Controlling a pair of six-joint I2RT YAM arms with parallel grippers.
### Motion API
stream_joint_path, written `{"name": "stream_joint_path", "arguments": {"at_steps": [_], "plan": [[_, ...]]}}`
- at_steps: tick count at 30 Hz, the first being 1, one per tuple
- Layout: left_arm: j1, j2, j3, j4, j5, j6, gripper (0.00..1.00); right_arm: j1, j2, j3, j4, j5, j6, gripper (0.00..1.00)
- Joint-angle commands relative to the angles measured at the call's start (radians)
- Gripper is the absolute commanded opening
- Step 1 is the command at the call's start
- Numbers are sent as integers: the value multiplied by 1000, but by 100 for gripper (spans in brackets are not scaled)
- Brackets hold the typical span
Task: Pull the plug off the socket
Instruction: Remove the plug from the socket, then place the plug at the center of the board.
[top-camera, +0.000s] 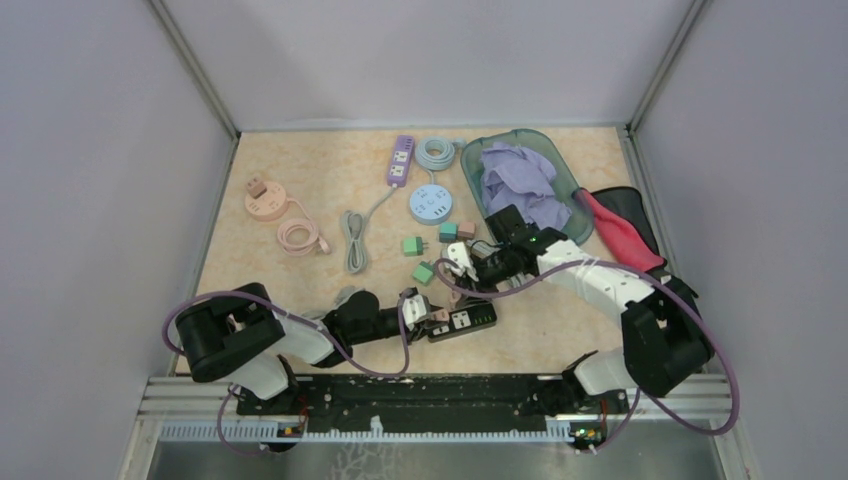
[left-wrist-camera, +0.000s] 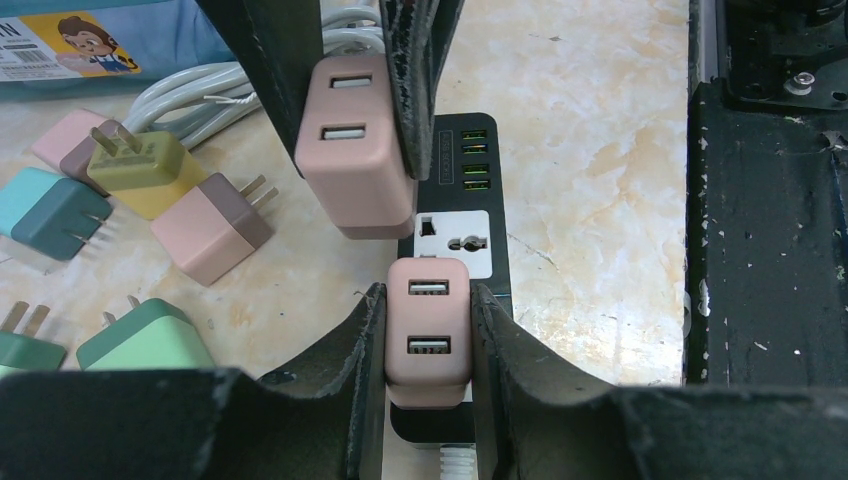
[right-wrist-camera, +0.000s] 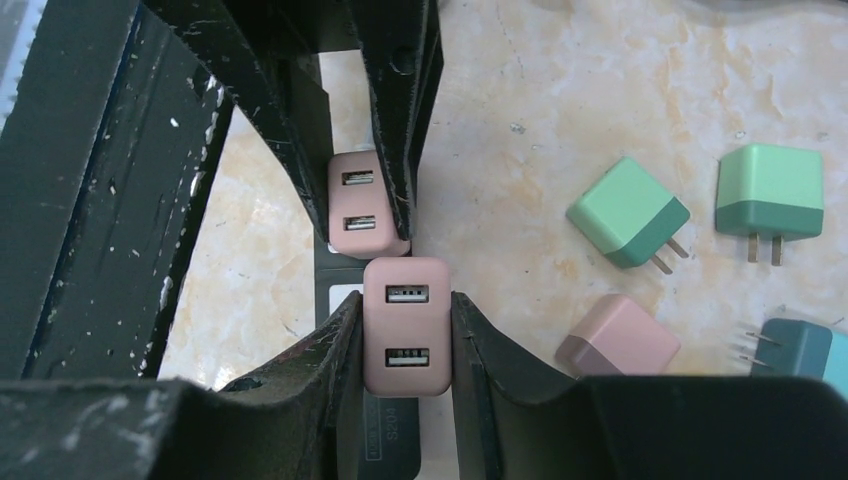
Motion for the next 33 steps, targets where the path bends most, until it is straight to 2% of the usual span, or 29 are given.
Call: {"name": "stream_joint_path", "arguments": {"at_steps": [1,12,16,21,28,33], "plan": [[8,29,-9,-67,5,-8,1,-34,-34,43,79,-58,93,0],[9,40,3,-77,4,-9,1,-77,-69,-47,418,0,441,0],[10,41,5,-77,4,-10,1,-76,-78,-96,608,108,643,0],[10,48,15,-87,5,-11,1,-77,-87,-151,795,237,814,0],[10,52,22,-93,6,-12,1,-76,-51,-187,932,361,972,2],[10,55,26,-97,7,-11,1,-54,-2,-183,978,463,1048,8]]}}
